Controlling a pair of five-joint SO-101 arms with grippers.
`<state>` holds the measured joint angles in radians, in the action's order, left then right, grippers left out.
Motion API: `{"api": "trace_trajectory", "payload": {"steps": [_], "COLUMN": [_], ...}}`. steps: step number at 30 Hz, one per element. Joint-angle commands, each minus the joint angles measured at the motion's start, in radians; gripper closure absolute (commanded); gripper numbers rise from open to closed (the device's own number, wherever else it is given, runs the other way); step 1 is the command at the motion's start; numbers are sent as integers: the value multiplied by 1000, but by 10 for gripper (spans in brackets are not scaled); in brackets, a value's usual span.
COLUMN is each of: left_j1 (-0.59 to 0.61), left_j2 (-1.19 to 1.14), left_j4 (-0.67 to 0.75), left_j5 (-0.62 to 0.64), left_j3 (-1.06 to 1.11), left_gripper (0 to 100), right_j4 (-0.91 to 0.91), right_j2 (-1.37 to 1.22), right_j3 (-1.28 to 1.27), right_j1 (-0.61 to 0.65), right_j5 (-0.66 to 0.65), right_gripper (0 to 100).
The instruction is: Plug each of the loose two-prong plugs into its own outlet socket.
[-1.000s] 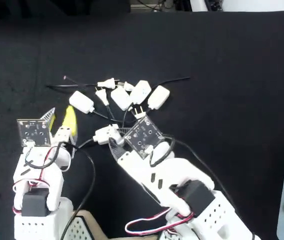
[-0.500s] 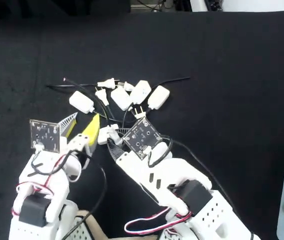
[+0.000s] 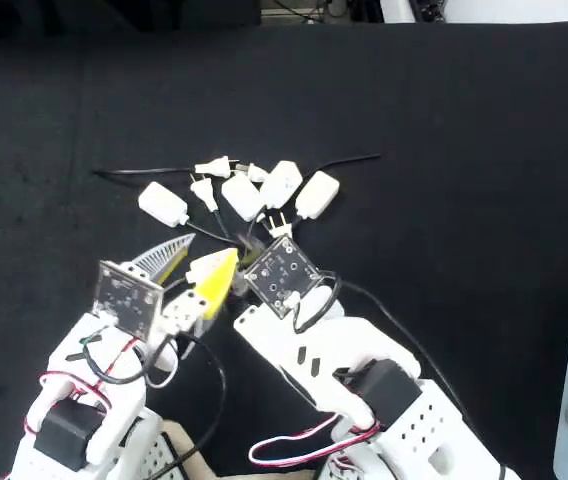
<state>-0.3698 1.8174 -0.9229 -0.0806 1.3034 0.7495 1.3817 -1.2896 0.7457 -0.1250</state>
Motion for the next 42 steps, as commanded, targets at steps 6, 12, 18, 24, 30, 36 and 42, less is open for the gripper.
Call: {"api": "trace_trajectory", "payload": {"steps": [6,12,18,24,30,36,42], "left_j1": [-91,41,311,372,329,285,217], "left_j2": [5,5,3,2,-29,-322,-692], "left_j4": [-77,-75,-110,-189,-196,-189,-195], "left_j5": [-103,-95,-101,-252,-373,-390,-423], "left_j3": [-64,-67,-38,5,44,-76,-252], "left_gripper": [810,812,809,808,808,808,808], "right_j4": [-17,-15,49,78,72,71,72], "right_j2": [10,2,1,1,1,1,1], "right_j3": [5,5,18,7,-44,-70,-85], "right_j1": [12,-5,-155,-284,-379,-431,-436], "right_j5": [0,9,63,84,107,107,107], "right_gripper": [987,987,987,987,986,986,986]}}
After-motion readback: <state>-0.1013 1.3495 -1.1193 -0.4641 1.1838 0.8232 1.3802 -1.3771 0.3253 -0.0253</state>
